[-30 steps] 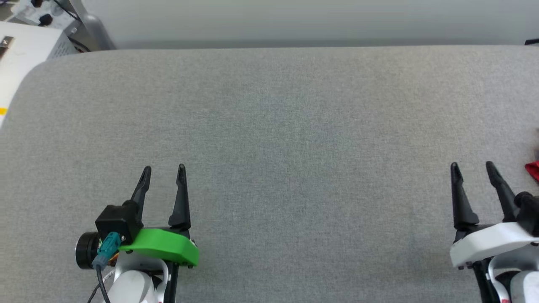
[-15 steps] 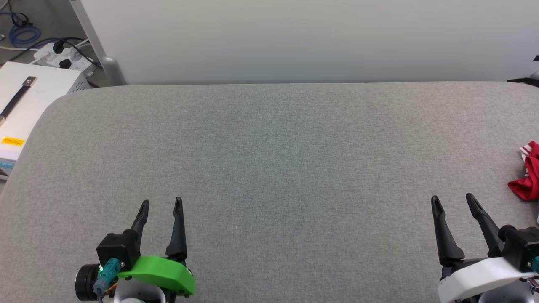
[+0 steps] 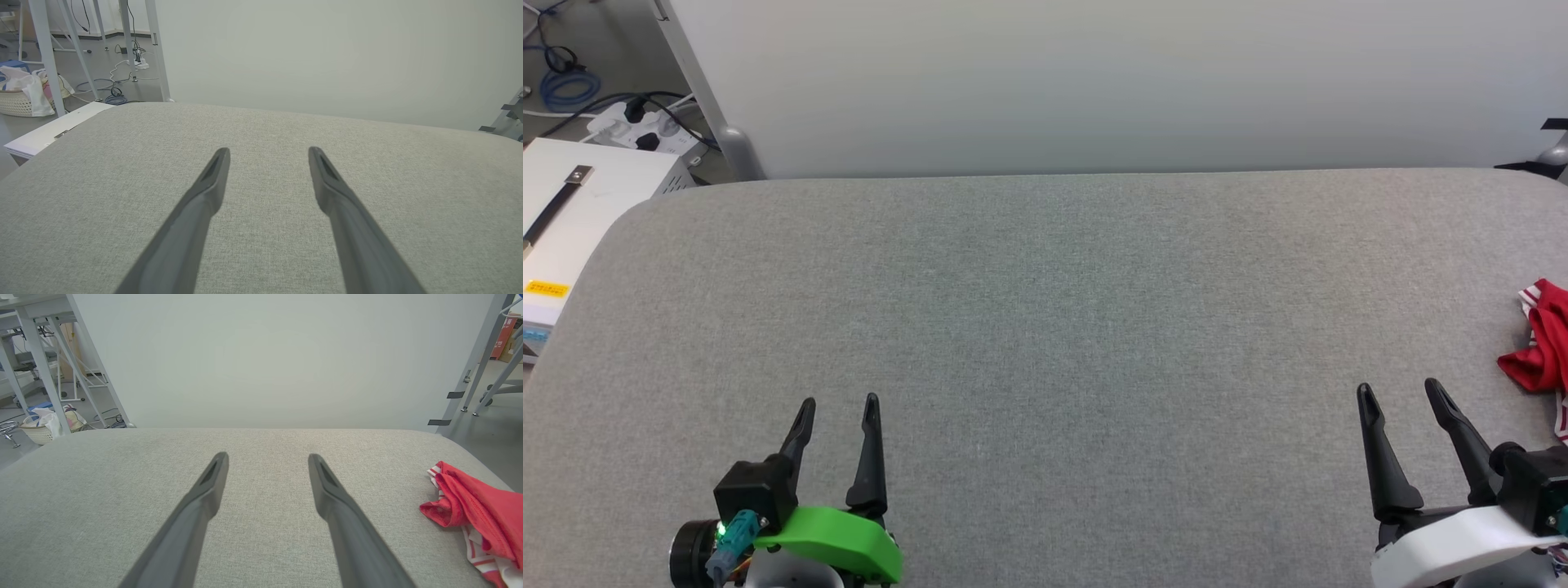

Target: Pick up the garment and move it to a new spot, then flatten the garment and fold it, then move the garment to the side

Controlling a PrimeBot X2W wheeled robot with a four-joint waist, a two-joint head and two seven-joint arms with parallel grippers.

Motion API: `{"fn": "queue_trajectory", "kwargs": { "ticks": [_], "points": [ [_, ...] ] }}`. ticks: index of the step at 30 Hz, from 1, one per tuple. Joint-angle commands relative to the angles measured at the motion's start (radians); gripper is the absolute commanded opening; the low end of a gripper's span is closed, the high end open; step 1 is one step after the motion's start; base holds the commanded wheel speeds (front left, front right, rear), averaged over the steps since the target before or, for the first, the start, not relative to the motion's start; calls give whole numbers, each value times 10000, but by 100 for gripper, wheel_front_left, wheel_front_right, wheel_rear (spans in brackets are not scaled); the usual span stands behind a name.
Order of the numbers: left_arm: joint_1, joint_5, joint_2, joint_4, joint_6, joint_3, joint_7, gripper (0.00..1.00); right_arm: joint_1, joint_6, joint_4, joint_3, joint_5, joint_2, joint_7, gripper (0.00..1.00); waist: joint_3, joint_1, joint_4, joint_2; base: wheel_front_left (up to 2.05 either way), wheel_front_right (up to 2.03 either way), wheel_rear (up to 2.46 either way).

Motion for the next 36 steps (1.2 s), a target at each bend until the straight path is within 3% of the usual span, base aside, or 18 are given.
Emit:
{"fn": "queue_trajectory", "kwargs": {
  "ticks": [1,15,16,36],
  "points": [
    [58,-30,85,-73,80,-15,12,100,135,-7,-78,3,-19,47,34,100,17,1,-2,0,0,0,0],
    [-134,44,204,-269,110,-53,-6,100,34,-7,-23,62,31,85,-5,100,173,1,101,0,0,0,0],
    [-24,28,145,-237,72,-73,0,0,7,0,2,52,1,73,-2,0,166,1,94,0,0,0,0],
    [-16,599,-163,-338,-145,287,336,0,-222,-1,375,78,-225,76,-45,0,117,1,84,0,0,0,0]
  ]
}}
